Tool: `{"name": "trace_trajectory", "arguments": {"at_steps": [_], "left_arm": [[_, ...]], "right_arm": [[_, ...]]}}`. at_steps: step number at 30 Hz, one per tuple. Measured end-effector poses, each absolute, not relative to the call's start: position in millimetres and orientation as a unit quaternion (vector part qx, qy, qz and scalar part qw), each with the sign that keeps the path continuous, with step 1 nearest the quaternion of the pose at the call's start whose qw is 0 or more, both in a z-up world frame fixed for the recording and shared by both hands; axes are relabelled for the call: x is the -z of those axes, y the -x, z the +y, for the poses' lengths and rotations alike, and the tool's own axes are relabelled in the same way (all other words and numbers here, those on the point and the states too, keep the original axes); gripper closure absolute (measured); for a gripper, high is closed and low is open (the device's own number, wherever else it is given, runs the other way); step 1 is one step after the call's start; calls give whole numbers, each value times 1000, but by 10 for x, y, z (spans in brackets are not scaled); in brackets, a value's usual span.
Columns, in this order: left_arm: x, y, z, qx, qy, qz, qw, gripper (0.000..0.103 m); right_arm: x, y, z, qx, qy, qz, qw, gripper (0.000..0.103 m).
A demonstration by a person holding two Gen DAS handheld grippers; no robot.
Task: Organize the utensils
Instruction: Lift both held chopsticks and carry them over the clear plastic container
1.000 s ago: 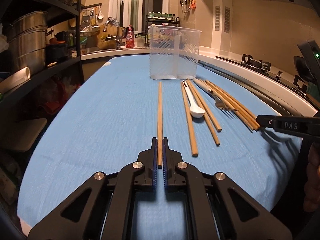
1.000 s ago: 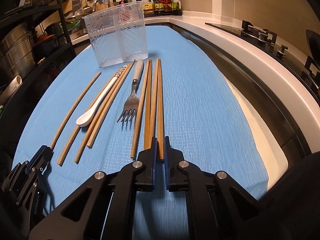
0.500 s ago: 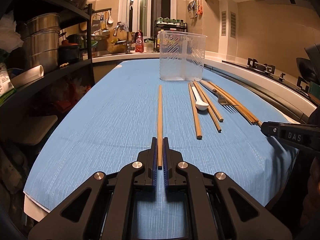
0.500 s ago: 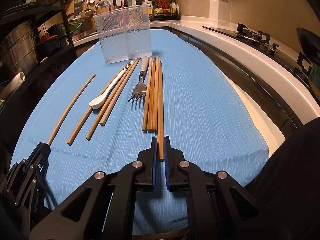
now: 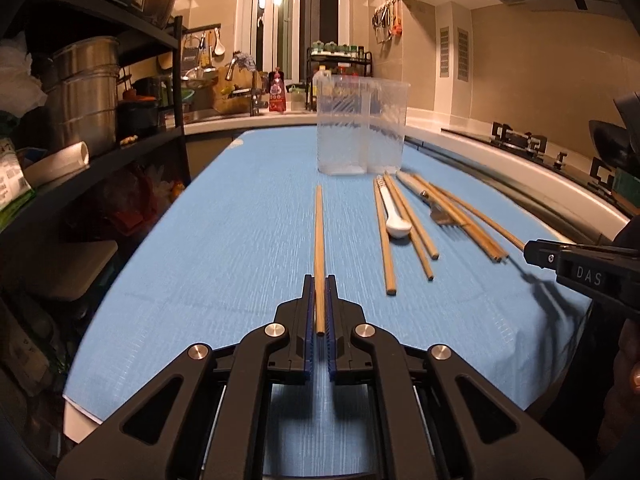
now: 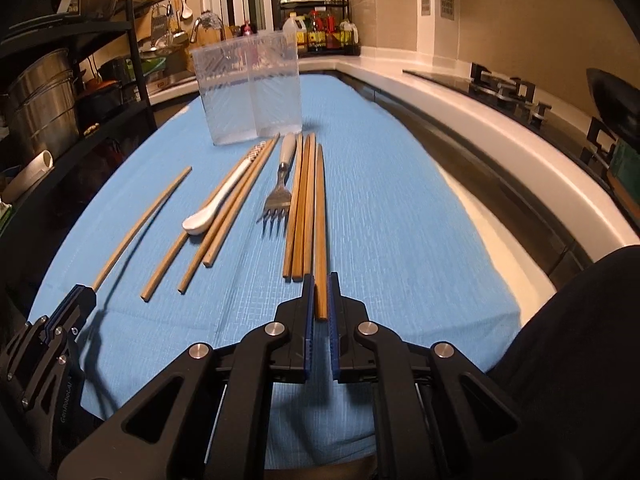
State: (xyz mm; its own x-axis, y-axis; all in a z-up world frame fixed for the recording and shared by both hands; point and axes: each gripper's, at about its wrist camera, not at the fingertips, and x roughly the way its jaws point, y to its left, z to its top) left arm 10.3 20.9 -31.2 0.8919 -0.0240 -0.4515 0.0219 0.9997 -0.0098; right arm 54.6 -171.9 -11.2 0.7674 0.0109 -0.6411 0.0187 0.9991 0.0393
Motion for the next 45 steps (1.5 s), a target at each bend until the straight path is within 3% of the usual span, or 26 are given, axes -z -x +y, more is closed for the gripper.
{"name": "trace_trajectory", "arguments": {"at_steps": [24, 34, 45], "left_arm": [[-700, -38, 265, 30, 8, 152, 988, 98], [-1313, -652, 300, 56, 13, 170, 984, 98], [-2078, -1487, 493, 74, 31, 191, 978, 98]], "right_arm": [[-1091, -470, -1775, -36, 20, 231, 972, 96], [-1708, -1086, -1768, -75, 31, 227, 970, 96], [-2788, -1836, -1740, -118, 37, 250, 960, 96]]}}
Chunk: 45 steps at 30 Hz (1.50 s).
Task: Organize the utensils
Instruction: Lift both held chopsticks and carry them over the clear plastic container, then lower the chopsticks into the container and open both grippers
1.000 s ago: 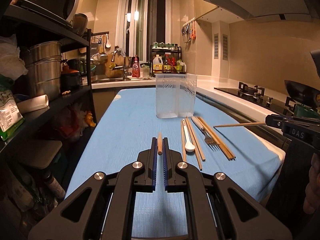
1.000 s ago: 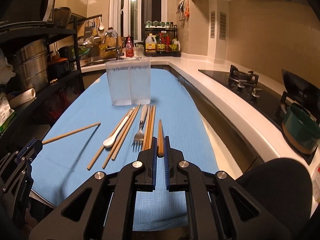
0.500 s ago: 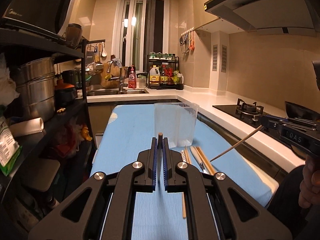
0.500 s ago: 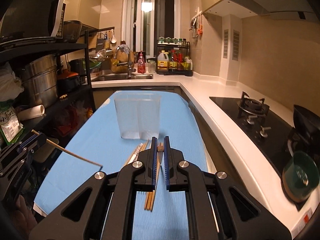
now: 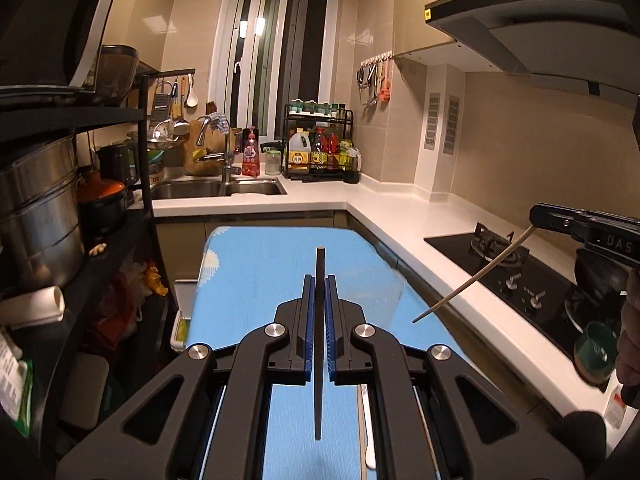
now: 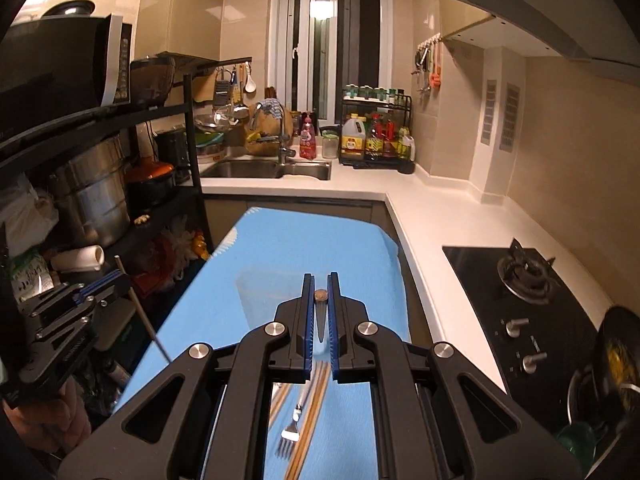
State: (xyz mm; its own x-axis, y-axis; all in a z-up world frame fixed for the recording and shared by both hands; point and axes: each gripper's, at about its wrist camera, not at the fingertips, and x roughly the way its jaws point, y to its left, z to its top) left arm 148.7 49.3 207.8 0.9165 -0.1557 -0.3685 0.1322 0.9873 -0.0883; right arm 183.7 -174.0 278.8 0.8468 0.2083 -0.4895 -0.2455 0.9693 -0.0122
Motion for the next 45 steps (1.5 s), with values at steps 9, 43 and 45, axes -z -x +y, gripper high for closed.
{"name": "trace_trajectory", "arguments": {"at_steps": [9, 43, 45], "left_arm": [[-2622, -2252, 504, 84, 45, 183, 978, 98], [-2055, -2236, 357, 93, 56, 185, 977, 76], [-1909, -1992, 369, 94, 52, 182, 977, 76]], "right_arm": [[-3270, -2433, -1651, -146, 33, 267, 952, 96], [-2261, -2104, -1837, -105, 16, 278, 955, 59], [-2158, -1864, -1918, -99, -4, 261, 960, 54]]}}
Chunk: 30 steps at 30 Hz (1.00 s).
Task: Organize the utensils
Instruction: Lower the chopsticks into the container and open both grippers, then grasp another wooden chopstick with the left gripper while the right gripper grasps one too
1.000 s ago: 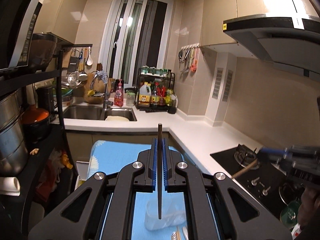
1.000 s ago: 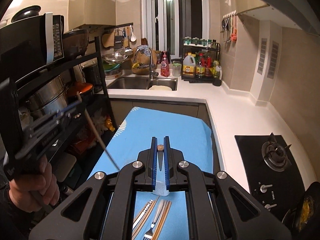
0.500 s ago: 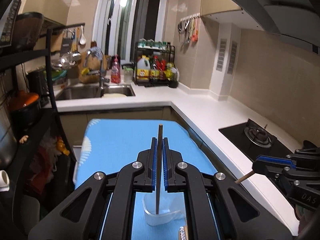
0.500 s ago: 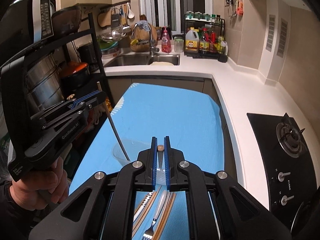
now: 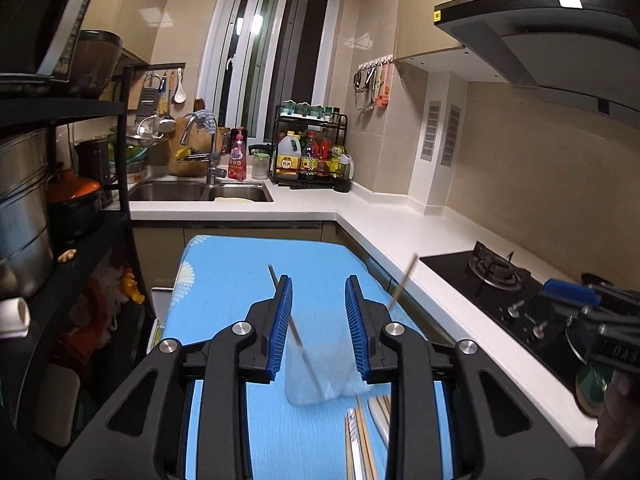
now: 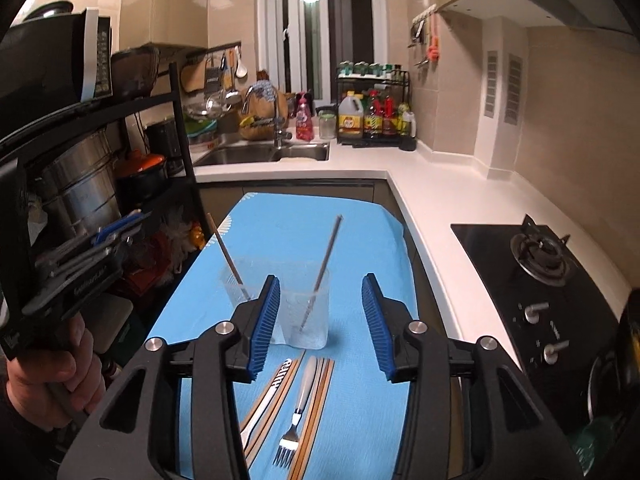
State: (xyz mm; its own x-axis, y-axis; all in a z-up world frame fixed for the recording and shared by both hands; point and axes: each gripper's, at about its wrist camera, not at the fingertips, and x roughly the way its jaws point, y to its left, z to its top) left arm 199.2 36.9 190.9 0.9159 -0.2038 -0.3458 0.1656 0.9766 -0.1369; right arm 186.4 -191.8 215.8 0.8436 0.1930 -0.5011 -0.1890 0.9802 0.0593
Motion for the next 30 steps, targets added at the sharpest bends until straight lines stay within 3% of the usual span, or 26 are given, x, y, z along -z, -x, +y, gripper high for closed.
{"name": "trace_trajectory", "arguments": {"at_steps": [7, 10, 15, 17, 21, 25, 27, 30], "left_arm": [[-1176, -1244, 367, 71, 36, 197, 977, 76], [-806, -995, 366, 56, 29, 212, 975, 76], [-210, -746, 386, 38, 38, 257, 965, 76], [-64, -692, 393, 33, 42, 271, 961, 76], [82, -640, 358, 42, 39, 278, 959, 76], [189, -612, 291, 70, 38, 285, 955, 79], [234, -603, 259, 73, 36, 288, 954, 82], [271, -574, 192, 76, 34, 287, 954, 83]], "right_arm": [[-1611, -1120, -2019, -50, -33, 203, 977, 18], [-1241, -954, -2024, -30, -40, 221, 974, 12], [-689, -851, -1976, -38, -40, 265, 963, 13], [-514, -856, -1986, -40, -44, 284, 957, 15], [-267, -971, -2038, -17, -58, 327, 943, 31], [-53, -1103, -2018, -23, -71, 382, 921, 65], [42, -1139, -1977, -36, -76, 402, 912, 73], [117, -1167, -1887, -44, -65, 413, 907, 75]]}}
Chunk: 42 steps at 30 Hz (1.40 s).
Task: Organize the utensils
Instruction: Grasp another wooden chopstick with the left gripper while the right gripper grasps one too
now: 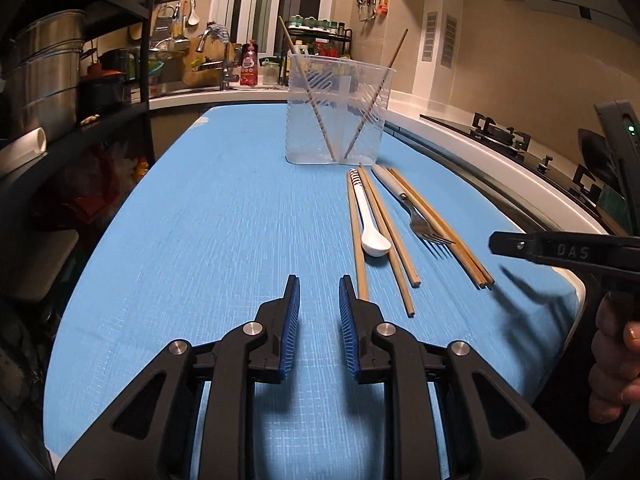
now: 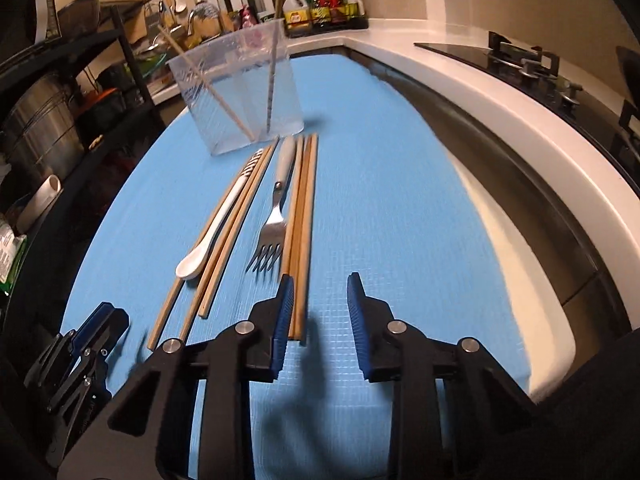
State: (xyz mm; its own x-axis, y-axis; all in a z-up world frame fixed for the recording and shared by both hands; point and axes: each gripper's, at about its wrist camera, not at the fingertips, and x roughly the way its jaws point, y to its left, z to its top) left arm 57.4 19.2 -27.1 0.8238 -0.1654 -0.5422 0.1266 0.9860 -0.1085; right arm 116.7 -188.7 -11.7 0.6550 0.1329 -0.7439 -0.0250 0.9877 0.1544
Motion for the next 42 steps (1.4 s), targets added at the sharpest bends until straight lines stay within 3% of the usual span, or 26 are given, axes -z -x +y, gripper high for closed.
{"name": "trace_trajectory", "arguments": {"at_steps": [6, 9, 24, 29, 42], "left_arm": [[280, -589, 144, 83, 41, 286, 954, 84], [297, -608, 142, 85, 44, 291, 952, 84], [419, -745, -67, 90, 28, 311, 946, 83], [421, -727, -46, 78, 19, 305, 949, 96], [446, -584, 192, 4, 26, 278, 960, 96]], "right_arm": [[245, -1240, -1825, -43, -59, 438, 896, 82], [274, -1246, -1857, -27, -54, 443, 894, 93], [259, -1245, -1825, -30, -38, 444, 895, 97], [260, -1239, -1824, -29, -36, 443, 895, 98], [262, -1237, -1797, -31, -38, 437, 898, 96]]}}
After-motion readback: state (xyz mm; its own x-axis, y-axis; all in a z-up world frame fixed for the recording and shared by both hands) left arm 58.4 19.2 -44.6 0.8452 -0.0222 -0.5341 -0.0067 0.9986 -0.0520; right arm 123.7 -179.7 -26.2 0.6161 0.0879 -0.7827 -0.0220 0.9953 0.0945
